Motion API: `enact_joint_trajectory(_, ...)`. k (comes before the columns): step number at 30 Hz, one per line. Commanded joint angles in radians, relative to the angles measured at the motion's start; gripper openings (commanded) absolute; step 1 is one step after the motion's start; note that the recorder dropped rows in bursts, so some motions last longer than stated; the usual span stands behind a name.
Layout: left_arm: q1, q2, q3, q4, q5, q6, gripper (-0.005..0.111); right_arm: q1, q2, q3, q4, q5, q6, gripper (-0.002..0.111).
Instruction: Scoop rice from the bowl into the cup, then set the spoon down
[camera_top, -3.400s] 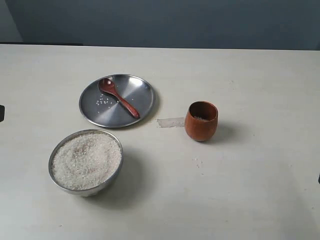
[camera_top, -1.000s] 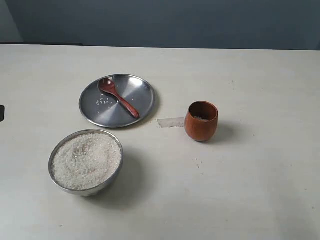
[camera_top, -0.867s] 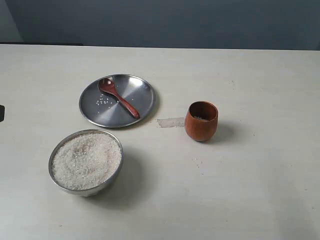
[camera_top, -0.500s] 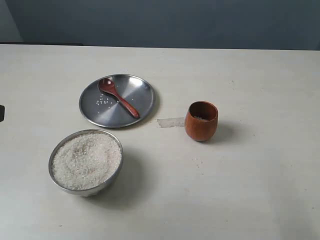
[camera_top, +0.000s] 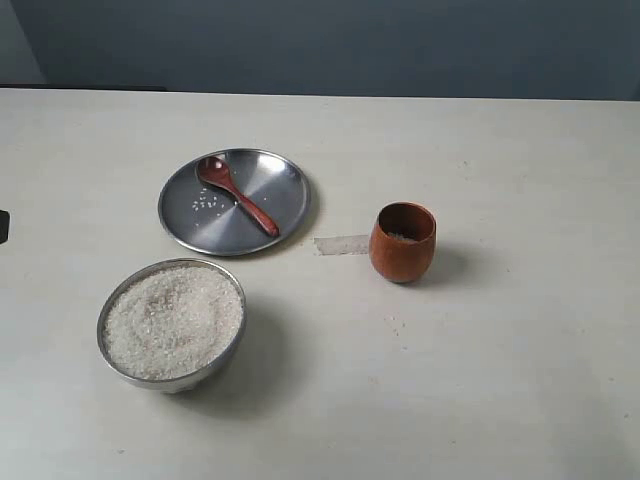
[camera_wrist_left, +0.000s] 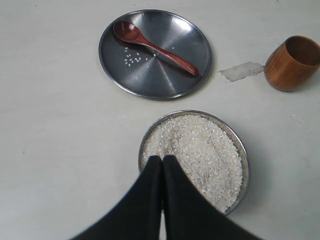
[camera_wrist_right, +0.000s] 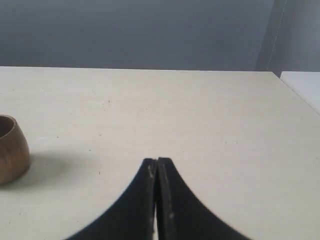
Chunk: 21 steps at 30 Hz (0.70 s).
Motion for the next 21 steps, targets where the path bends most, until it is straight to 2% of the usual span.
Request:
enact_joint_trajectory(1, -0.004, 0.002, -0.005, 0.004, -0.009, -0.001, 0.0, -0.005, -0.004, -0.004, 0.001, 0.003, -0.003, 0.0)
enact_joint_trajectory(21, -0.004, 0.002, -0.005, 0.004, -0.009, -0.001, 0.0, -0.005, -0.004, -0.004, 0.005, 0.028, -0.003, 0.0)
